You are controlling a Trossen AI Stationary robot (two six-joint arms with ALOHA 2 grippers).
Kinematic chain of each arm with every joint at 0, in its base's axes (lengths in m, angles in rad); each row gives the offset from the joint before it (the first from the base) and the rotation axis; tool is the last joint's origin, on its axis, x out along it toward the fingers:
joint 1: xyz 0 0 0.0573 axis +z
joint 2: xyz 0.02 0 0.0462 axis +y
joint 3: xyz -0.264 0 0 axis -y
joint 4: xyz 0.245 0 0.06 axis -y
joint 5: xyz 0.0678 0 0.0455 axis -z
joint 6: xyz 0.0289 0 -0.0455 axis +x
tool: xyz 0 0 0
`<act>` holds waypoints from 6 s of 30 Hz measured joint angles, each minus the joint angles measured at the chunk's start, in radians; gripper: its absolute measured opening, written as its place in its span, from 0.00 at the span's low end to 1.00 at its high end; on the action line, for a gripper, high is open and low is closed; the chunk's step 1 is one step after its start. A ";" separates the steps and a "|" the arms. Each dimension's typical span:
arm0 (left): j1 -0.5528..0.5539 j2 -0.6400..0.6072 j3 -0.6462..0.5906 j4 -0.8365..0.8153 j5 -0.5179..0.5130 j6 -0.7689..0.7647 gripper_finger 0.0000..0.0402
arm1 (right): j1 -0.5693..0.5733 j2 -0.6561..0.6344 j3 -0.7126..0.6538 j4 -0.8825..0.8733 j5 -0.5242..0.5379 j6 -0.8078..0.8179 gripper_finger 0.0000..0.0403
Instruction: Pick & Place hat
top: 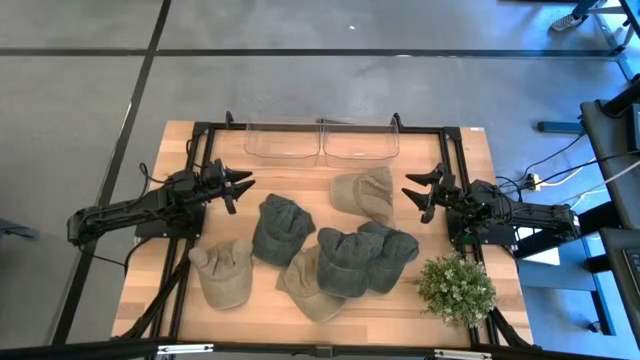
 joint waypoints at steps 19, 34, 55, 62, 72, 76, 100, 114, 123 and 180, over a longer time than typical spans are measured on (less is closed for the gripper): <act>0.000 0.000 0.000 0.000 0.000 0.000 0.38 | 0.000 0.000 0.000 0.000 0.000 0.001 0.58; 0.000 0.000 0.000 0.000 0.000 0.000 0.38 | 0.000 0.000 0.000 0.000 0.000 0.001 0.58; 0.000 0.000 0.000 0.000 0.000 0.000 0.38 | 0.000 0.000 0.000 0.003 0.000 0.002 0.58; 0.000 0.000 0.000 0.000 -0.005 0.006 0.38 | 0.000 0.000 0.000 -0.004 -0.093 0.008 0.58; 0.000 0.000 0.000 0.003 -0.018 0.032 0.38 | 0.000 0.000 0.000 -0.002 -0.019 0.134 0.58; 0.000 0.000 0.000 0.003 -0.018 0.027 0.38 | 0.000 0.000 0.000 -0.002 -0.067 0.153 0.58; 0.000 0.000 0.000 -0.002 0.091 -0.160 0.38 | -0.075 0.519 0.067 -0.129 0.060 0.586 0.58; 0.000 0.000 0.000 -0.002 0.085 -0.158 0.38 | -0.119 0.972 0.280 -0.204 0.003 0.735 0.58; 0.000 0.000 0.000 -0.002 0.085 -0.158 0.38 | -0.118 1.196 0.347 -0.265 -0.026 0.840 0.58; 0.000 0.000 0.000 -0.009 0.034 -0.002 0.38 | -0.117 1.216 1.087 -0.829 0.059 0.264 0.16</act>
